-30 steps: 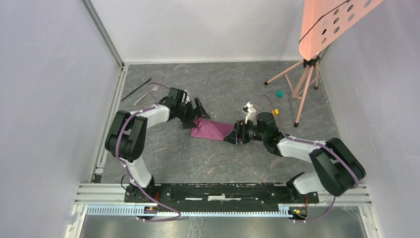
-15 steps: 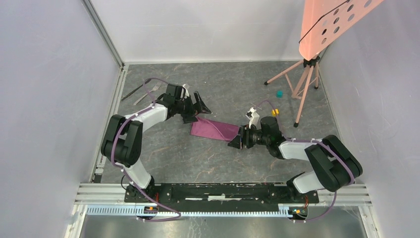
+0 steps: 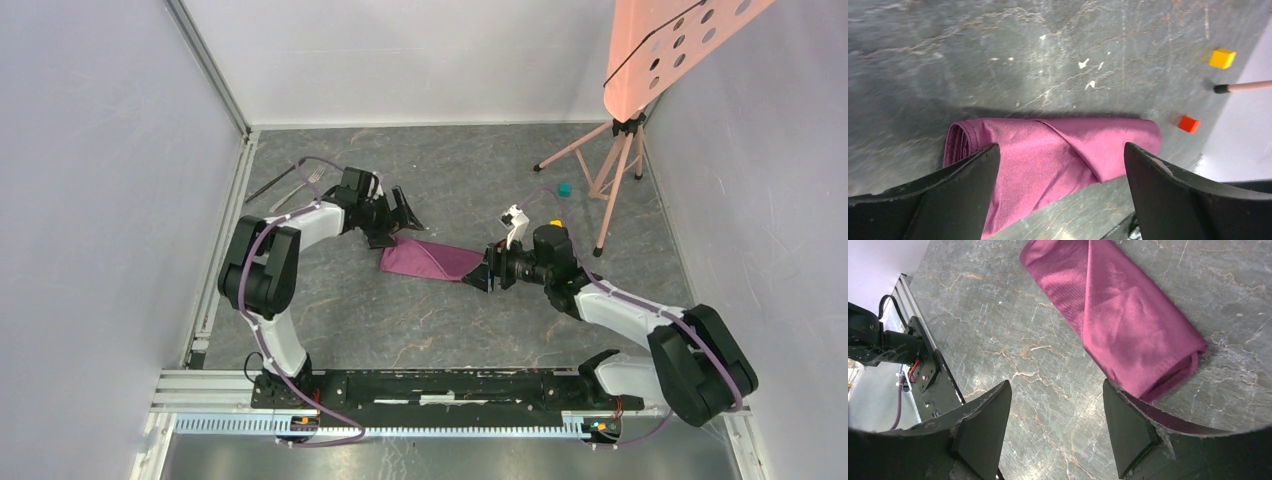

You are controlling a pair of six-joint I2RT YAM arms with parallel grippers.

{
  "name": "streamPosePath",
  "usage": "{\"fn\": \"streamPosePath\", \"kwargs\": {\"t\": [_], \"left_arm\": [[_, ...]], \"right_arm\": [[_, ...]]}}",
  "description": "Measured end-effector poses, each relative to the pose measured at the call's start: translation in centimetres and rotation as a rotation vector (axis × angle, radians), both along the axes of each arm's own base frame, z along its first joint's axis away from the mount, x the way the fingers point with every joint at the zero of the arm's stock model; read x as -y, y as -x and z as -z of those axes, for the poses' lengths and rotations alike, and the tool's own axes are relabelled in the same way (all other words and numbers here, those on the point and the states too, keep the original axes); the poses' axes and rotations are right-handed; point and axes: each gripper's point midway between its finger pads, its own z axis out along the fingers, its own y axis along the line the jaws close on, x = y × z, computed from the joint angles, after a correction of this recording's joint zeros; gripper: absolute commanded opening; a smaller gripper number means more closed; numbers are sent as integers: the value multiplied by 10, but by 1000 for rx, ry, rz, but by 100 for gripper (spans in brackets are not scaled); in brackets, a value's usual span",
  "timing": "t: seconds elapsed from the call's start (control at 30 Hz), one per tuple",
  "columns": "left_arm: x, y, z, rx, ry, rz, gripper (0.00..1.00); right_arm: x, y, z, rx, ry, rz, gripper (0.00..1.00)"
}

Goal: Fold the napkin into a case and place the utensils inside
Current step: Smooth out the smaller rectangle-folded napkin at the center of the board, then pick up the fork from the corner of the board.

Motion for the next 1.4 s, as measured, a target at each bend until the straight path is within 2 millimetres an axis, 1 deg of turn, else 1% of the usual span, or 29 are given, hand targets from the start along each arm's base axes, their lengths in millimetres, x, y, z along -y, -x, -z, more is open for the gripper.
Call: {"fn": "streamPosePath", "kwargs": {"t": [0.07, 0.1, 0.13, 0.17, 0.27, 0.37, 0.43, 0.5, 0.53, 0.57, 0.7, 0.8, 0.83, 0.93, 1.0, 1.07, 1.17, 1.23, 1.3, 1.4], "left_arm": [[-10, 2, -3, 12, -63, 4, 100], [-16, 0, -8, 25, -106, 7, 100], [-21, -4, -16, 47, -146, 13, 100], [-29, -11, -27, 78, -202, 19, 100], [-53, -48, -74, 251, -377, 45, 100], [-87, -76, -111, 385, -573, 97, 100], [-112, -93, -125, 427, -702, 118, 100], [-137, -110, -128, 427, -793, 117, 100], [-149, -123, -123, 412, -824, 117, 100], [-162, -128, -121, 402, -835, 100, 100], [-221, -161, -90, 314, -859, 27, 100], [-256, -185, -65, 266, -871, -23, 100], [-265, -190, -56, 248, -870, -33, 100], [-285, -195, -30, 183, -868, -43, 100], [-294, -192, -14, 142, -865, -41, 99], [-298, -186, 1, 99, -858, -30, 96], [-298, -179, 11, 63, -847, -15, 91], [-298, -178, 13, 57, -845, -12, 82], [-298, -176, 15, 46, -845, -7, 69], [-297, -170, 22, 15, -843, 7, 53]], "right_arm": [[2, 1, -6, 29, 4, -3, 73], [3, 1, -9, 46, 5, -4, 73], [3, 1, -10, 55, 7, -7, 73], [4, 2, -10, 65, 11, -12, 73], [5, 8, -6, 76, 26, -29, 73], [5, 17, 2, 63, 34, -50, 73], [4, 26, 8, 49, 34, -74, 73], [3, 33, 12, 40, 34, -96, 73], [2, 37, 14, 35, 34, -108, 73], [1, 40, 15, 31, 33, -119, 73], [-6, 51, 15, 28, 26, -168, 72], [-10, 57, 17, 29, 29, -198, 72], [-11, 59, 18, 25, 31, -204, 72], [-11, 60, 22, 18, 38, -209, 72], [-11, 60, 24, 13, 43, -211, 71], [-11, 60, 25, 9, 45, -212, 71], [-11, 61, 26, 5, 44, -215, 71], [-11, 61, 26, 6, 44, -216, 71], [-11, 61, 26, 6, 44, -216, 71], [-11, 61, 26, 8, 47, -216, 71]]}}
